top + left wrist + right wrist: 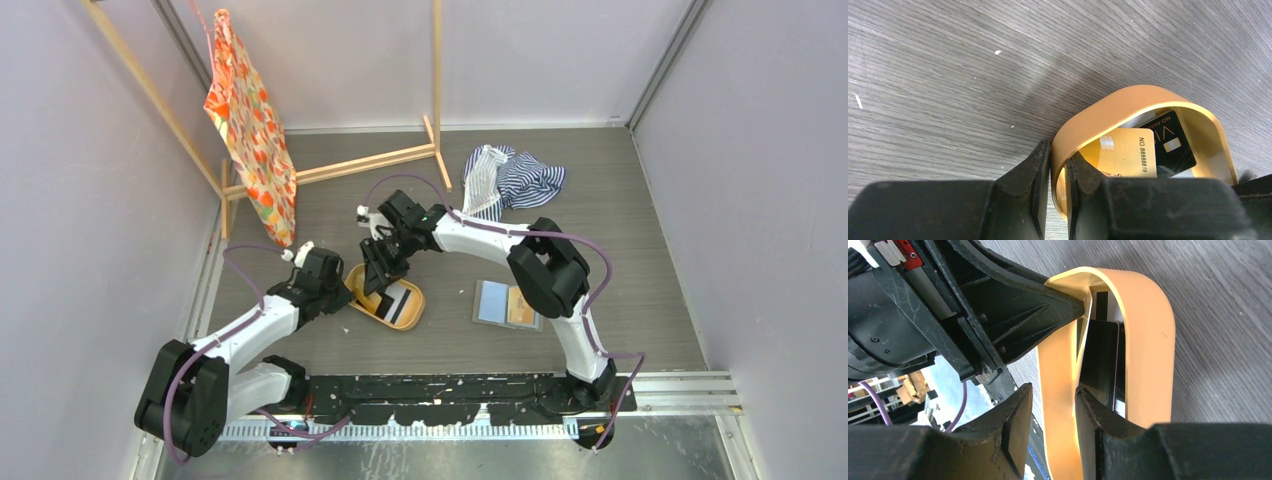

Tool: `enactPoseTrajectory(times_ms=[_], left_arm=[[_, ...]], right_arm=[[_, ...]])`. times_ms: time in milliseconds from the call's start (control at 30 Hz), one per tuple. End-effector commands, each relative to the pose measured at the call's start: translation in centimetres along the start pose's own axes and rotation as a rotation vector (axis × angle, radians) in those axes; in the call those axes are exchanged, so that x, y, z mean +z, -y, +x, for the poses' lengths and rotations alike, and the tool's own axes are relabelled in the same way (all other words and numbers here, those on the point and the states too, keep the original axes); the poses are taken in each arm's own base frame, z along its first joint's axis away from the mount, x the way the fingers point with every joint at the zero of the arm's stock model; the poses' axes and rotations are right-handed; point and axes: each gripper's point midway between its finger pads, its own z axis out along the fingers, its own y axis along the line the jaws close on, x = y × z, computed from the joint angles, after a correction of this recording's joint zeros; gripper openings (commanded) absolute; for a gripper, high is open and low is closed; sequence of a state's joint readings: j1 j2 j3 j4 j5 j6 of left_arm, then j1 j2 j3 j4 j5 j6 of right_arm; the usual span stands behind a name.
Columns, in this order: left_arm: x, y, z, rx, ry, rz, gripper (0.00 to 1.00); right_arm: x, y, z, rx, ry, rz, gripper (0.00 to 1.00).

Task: Put the credit cards into the card holder
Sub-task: Pick up the credit card from the storage box.

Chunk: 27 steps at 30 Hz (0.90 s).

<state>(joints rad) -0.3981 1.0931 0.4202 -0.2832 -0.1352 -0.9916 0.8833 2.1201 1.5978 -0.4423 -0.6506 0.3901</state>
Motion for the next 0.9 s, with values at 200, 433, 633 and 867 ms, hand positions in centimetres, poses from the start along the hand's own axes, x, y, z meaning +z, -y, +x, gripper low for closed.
enactPoseTrajectory(times_ms=[200,433,633,867], left_arm=[[-0.3,1.5,-0.6,-0.042,0.008,0.046,0.17],[-0.4,1.5,-0.7,-0.044,0.011,0.046,0.17],[-0.5,1.5,-0.8,-0.045,0.015,0.047,0.17],[-0.5,1.9,-0.8,-0.039,0.006,0.059,0.17]], right_arm=[[0.7,-3.3,0.7,-0.039,-0.038,-0.128,0.38],[1.2,-1.3,0.6,-0.059,-0.027,0.005,0.40],[0.8,0.7,0.1,-0.120,-0.015,0.134,0.38],[0.2,1.1,-0.5,-0.185,0.012,0.170,0.13]])
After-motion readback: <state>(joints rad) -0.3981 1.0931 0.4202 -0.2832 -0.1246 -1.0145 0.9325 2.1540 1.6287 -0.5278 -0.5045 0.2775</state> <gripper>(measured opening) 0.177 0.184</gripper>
